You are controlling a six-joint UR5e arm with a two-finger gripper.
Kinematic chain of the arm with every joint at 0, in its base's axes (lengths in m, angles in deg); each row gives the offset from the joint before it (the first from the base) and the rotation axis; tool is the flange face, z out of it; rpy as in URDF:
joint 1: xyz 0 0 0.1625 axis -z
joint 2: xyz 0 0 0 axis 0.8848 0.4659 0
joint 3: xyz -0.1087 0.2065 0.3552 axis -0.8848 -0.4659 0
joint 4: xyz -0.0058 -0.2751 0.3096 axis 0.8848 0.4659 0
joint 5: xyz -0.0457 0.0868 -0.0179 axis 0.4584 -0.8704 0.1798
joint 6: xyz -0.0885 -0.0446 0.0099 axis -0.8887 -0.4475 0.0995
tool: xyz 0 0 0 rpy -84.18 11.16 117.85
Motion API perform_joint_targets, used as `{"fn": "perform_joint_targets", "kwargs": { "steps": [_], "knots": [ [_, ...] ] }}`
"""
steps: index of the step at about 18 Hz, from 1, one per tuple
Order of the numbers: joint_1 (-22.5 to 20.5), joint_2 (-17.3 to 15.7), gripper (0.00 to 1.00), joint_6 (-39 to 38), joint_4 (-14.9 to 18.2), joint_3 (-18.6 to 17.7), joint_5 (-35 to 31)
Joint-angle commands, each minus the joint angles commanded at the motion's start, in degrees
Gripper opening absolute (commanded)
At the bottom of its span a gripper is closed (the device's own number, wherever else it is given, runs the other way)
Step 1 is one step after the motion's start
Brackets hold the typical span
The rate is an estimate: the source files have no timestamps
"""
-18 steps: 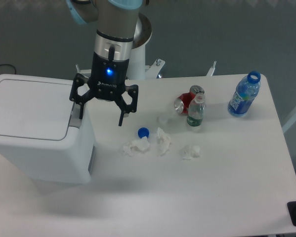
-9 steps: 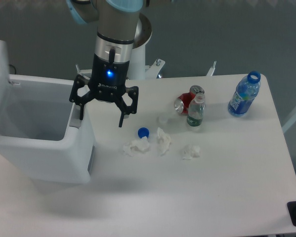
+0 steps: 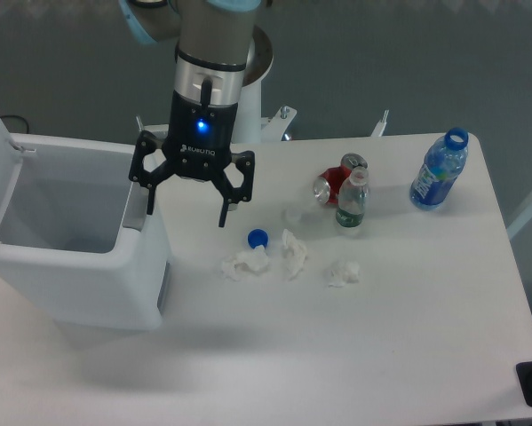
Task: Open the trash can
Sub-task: 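Withdraw the gripper away from the opened trash can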
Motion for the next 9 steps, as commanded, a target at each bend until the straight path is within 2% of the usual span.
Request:
{"fn": "perform_joint_targets", "kwargs": {
  "steps": [3,9],
  "knots": [
    [-1.14,0.09,1.0,10.47,0.18,-0.35,-1.66],
    [-2.11,0.88,1.0,21.11,0.35,-0.35,-8.69]
  ]
}}
